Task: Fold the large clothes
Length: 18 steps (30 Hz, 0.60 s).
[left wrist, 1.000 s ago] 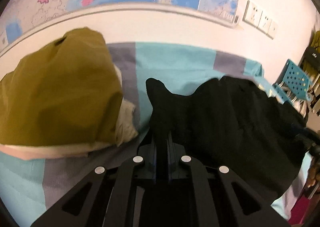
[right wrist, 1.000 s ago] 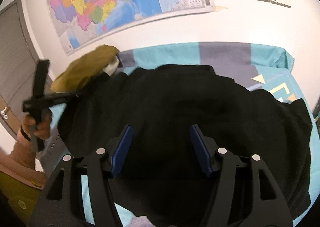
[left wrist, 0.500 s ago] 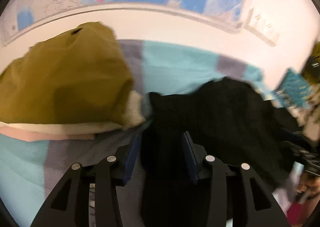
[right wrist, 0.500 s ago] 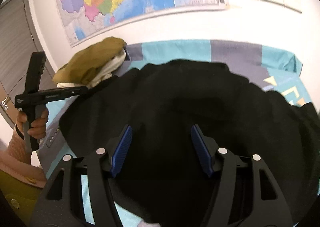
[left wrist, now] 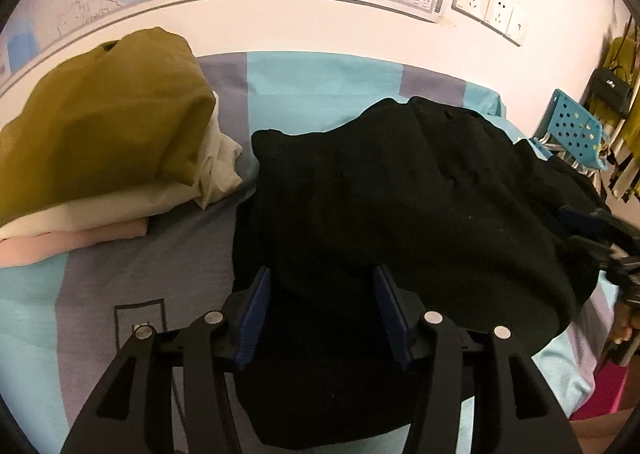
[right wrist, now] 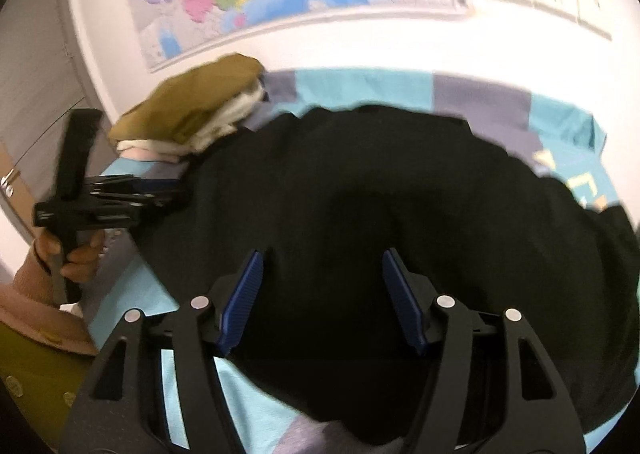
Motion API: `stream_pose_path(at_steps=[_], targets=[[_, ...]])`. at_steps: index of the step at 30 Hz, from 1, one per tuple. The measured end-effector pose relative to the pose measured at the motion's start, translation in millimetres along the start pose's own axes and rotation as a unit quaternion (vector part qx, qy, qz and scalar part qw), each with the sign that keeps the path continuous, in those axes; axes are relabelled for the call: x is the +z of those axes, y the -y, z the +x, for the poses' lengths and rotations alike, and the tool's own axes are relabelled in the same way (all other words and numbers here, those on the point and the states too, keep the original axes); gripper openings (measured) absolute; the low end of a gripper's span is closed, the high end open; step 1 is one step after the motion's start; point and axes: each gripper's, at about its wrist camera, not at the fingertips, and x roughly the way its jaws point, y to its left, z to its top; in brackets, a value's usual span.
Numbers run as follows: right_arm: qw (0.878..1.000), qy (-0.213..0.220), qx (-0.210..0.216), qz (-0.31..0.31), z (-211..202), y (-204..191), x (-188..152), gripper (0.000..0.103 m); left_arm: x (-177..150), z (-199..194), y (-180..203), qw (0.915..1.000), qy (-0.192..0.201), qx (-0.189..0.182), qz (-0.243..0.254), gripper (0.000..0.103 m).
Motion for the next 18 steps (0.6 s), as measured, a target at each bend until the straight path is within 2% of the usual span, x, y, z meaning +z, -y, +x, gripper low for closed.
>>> stream_pose_path(at_steps=[4, 5, 10, 13, 15, 16, 18], targets=[[0.997, 0.009, 0.022, -0.068, -10, -38, 4, 0.070, -2, -11, -8, 0.9995, 0.004, -0.007, -0.030, 0.058], [0.996, 0.005, 0.029, -0.090, -8, -50, 4, 0.072, -3, -15, -10, 0.9993, 0.007, -0.008, -0.036, 0.061], [0.983, -0.029, 0.024, -0.177, 16, -89, -7, 0.073, -15, -34, -13, 0.9979, 0.011, -0.035, -0.053, 0.062], [0.975, -0.043, 0.007, -0.216, 27, -102, -18, 0.079, -26, -49, -15, 0.9969, 0.017, -0.041, -0.064, 0.069], [0.966, -0.037, -0.029, -0.253, 32, -107, -28, 0.083, -35, -61, -14, 0.9958, 0.027, -0.052, -0.071, 0.077], [0.962, -0.038, -0.044, -0.266, 37, -109, -33, 0.083, -39, -66, -9, 0.9957, 0.032, -0.060, -0.063, 0.077], [0.960, -0.039, -0.057, -0.272, 42, -110, -38, 0.083, -48, -76, 6, 0.9956, 0.040, -0.080, -0.029, 0.085]])
